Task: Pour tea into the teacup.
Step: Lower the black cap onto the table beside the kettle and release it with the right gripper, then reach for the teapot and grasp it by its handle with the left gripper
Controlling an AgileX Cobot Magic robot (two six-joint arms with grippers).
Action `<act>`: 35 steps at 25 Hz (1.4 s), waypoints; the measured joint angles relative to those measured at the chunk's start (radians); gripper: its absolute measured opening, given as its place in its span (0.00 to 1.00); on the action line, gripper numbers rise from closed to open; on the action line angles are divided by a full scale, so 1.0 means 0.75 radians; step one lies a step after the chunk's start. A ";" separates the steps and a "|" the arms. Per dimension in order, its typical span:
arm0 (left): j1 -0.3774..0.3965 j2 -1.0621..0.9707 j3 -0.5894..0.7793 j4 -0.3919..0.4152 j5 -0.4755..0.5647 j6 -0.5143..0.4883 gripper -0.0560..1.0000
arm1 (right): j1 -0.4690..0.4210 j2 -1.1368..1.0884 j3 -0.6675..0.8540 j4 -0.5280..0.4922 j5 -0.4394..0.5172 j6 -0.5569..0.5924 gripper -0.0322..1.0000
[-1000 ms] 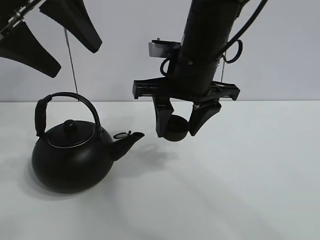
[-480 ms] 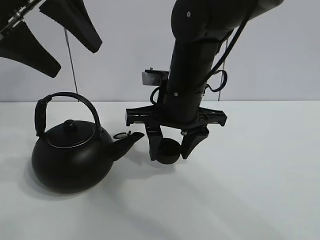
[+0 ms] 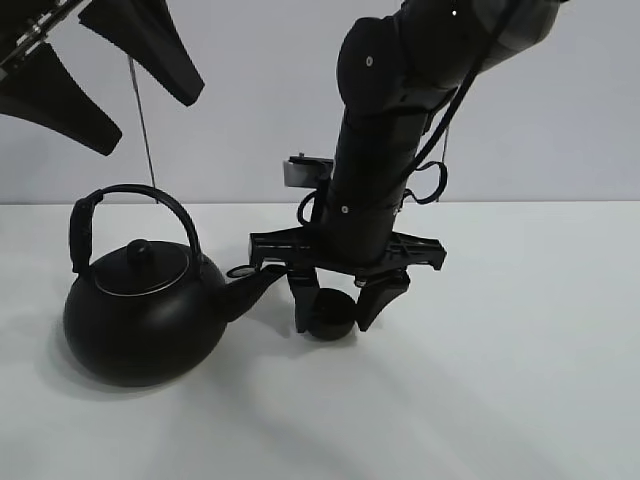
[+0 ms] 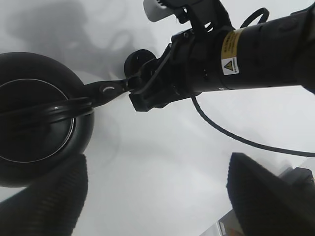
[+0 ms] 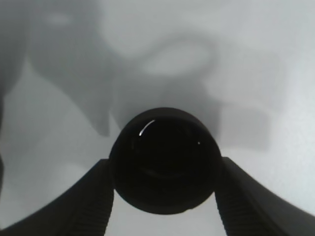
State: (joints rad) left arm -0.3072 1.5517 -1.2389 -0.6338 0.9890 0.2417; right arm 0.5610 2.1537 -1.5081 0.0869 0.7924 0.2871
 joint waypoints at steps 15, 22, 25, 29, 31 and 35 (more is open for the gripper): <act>0.000 0.000 0.000 0.000 0.000 0.000 0.59 | -0.002 0.008 -0.004 0.005 0.002 0.004 0.50; 0.000 0.000 0.000 0.000 0.000 0.000 0.59 | -0.002 -0.046 -0.004 0.009 0.009 0.004 0.53; 0.000 0.000 0.000 0.000 0.000 0.000 0.59 | -0.002 -0.072 -0.004 -0.006 0.022 0.004 0.53; 0.000 0.000 0.000 0.000 0.000 0.000 0.59 | -0.021 -0.118 -0.004 -0.027 0.036 0.004 0.53; 0.000 0.000 0.000 0.000 0.000 0.000 0.59 | -0.057 -0.130 -0.004 -0.032 0.055 0.004 0.53; 0.000 0.000 0.000 0.000 0.000 0.000 0.59 | -0.137 -0.142 -0.004 -0.042 0.114 -0.002 0.53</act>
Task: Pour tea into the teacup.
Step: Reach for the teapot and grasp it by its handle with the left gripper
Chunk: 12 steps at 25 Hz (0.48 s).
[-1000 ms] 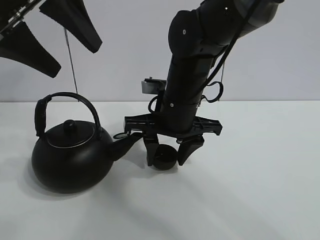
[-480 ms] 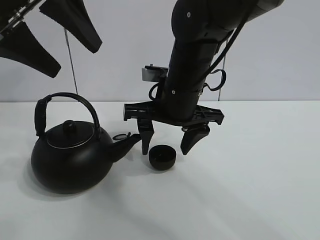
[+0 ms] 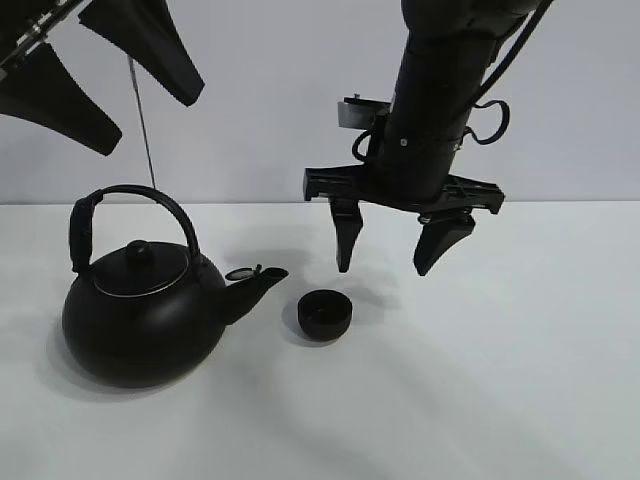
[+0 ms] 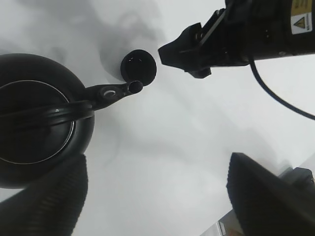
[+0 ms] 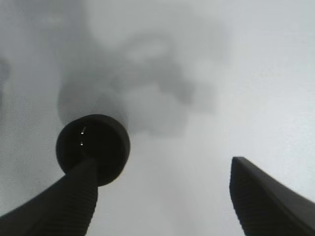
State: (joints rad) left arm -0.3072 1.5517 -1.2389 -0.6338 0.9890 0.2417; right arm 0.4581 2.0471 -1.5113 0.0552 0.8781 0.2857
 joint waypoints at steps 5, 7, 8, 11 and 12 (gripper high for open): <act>0.000 0.000 0.000 0.000 0.000 0.000 0.59 | -0.068 -0.051 0.000 -0.003 0.068 -0.077 0.53; 0.000 0.000 0.000 0.000 -0.002 0.000 0.59 | -0.077 -0.085 0.000 -0.003 0.115 -0.136 0.53; 0.000 0.000 0.000 0.000 -0.002 0.000 0.59 | -0.077 -0.107 0.001 -0.003 0.144 -0.158 0.53; 0.000 0.000 0.000 0.000 -0.002 0.000 0.59 | -0.077 -0.186 0.004 -0.002 0.223 -0.215 0.53; 0.000 0.000 0.000 0.000 -0.002 0.000 0.59 | -0.077 -0.219 0.004 -0.002 0.238 -0.221 0.53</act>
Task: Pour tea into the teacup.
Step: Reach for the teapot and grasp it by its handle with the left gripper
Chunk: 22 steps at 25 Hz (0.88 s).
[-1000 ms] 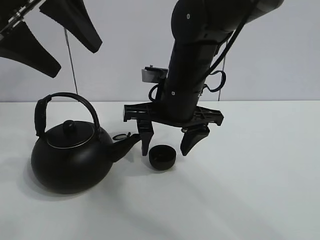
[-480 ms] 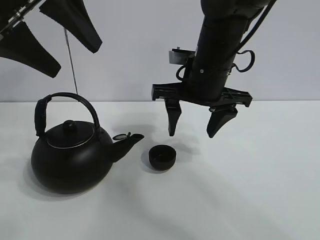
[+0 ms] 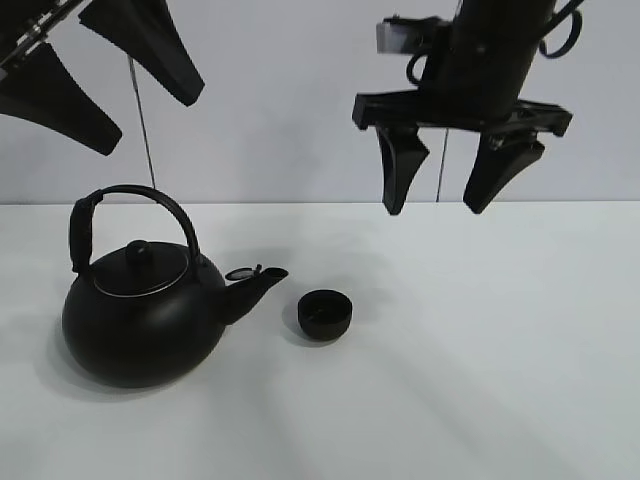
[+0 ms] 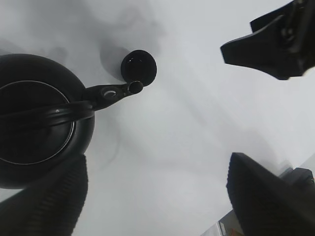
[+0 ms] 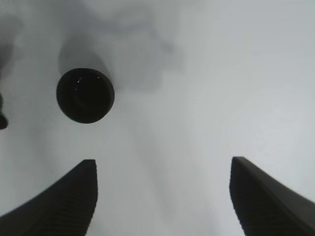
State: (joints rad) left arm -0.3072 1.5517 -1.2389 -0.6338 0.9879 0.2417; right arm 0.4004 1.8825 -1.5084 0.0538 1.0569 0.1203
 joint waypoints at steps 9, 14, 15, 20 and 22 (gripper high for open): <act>0.000 0.000 0.000 0.000 0.000 0.000 0.59 | -0.054 -0.303 0.157 0.044 0.038 -0.017 0.53; 0.000 0.000 0.000 0.000 0.000 0.000 0.59 | -0.118 -0.455 0.350 0.045 0.030 -0.022 0.53; 0.000 0.000 0.000 0.000 0.000 0.000 0.59 | -0.130 -0.487 0.373 0.046 0.028 -0.022 0.53; 0.000 0.000 0.000 0.000 0.000 0.000 0.59 | -0.178 -0.593 0.420 0.048 0.028 -0.027 0.53; 0.000 0.000 0.000 0.000 0.000 0.000 0.59 | -0.180 -0.609 0.420 0.049 0.028 -0.027 0.53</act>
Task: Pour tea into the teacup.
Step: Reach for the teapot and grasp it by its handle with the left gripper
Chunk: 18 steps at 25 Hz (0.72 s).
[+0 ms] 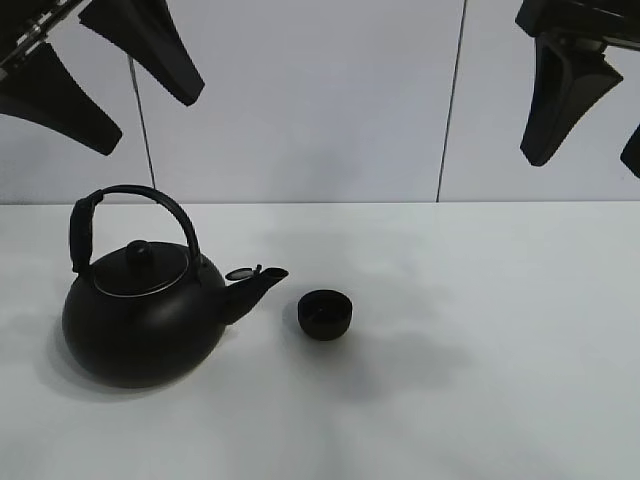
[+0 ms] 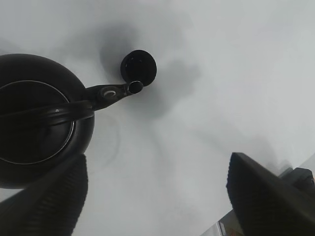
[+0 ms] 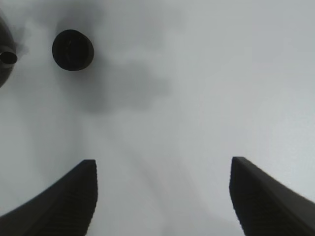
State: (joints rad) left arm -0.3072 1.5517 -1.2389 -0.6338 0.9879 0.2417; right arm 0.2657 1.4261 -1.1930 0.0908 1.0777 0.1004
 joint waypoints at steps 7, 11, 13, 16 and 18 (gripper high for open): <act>0.000 0.000 0.000 0.000 0.000 0.000 0.59 | 0.000 -0.003 0.000 0.010 -0.001 0.004 0.53; 0.000 0.000 0.000 0.000 0.000 0.000 0.59 | 0.000 -0.003 0.000 0.010 -0.002 0.004 0.53; 0.000 0.000 0.000 0.000 0.000 0.000 0.59 | 0.000 -0.003 0.000 0.013 -0.003 0.004 0.53; 0.000 0.000 0.000 0.000 0.000 0.000 0.59 | 0.000 -0.003 0.000 0.014 -0.003 0.004 0.53; 0.000 0.000 0.000 0.000 0.000 0.000 0.59 | 0.000 -0.003 0.000 0.014 -0.003 0.004 0.53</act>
State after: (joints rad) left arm -0.3072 1.5517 -1.2389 -0.6338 0.9879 0.2417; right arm 0.2657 1.4237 -1.1930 0.1011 1.0754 0.1033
